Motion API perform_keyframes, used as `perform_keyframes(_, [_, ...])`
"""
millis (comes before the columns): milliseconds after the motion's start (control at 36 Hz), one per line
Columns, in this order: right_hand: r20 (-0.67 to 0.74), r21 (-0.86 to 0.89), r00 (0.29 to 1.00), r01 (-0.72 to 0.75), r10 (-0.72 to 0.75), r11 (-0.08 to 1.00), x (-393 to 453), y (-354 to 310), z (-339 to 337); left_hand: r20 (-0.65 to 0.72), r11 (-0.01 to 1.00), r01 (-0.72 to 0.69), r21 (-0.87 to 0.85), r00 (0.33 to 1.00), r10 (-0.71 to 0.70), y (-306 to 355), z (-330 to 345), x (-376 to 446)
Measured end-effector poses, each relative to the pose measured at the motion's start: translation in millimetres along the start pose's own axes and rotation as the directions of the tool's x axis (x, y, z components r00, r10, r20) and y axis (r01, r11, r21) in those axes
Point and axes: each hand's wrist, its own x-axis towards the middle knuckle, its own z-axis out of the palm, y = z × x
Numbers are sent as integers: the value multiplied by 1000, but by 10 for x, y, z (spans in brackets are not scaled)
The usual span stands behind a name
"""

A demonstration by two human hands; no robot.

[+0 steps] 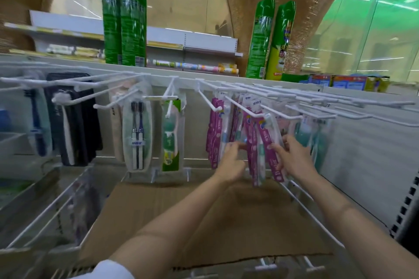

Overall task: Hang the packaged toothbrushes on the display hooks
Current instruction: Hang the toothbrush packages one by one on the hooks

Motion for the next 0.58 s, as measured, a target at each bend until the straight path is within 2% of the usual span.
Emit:
perform_keyframes(83, [16, -35, 1000, 9, -8, 999, -11, -23, 11, -39, 999, 42, 21, 998, -41, 6, -37, 82])
perform_keyframes(222, [70, -12, 997, 18, -17, 1000, -80, -97, 22, 21, 991, 123, 60, 992, -125, 127, -53, 190])
perform_keyframes(333, [92, -24, 996, 18, -16, 1000, -68, -84, 31, 83, 985, 170, 28, 982, -171, 152, -69, 283])
perform_keyframes(472, [79, 2, 996, 50, -50, 999, -4, -32, 1, 172, 998, 7, -55, 985, 2, -31, 137, 392])
perform_keyframes(583, [70, 1, 995, 70, -70, 998, 31, -25, 2, 174, 998, -69, -17, 982, 71, -200, 237, 507])
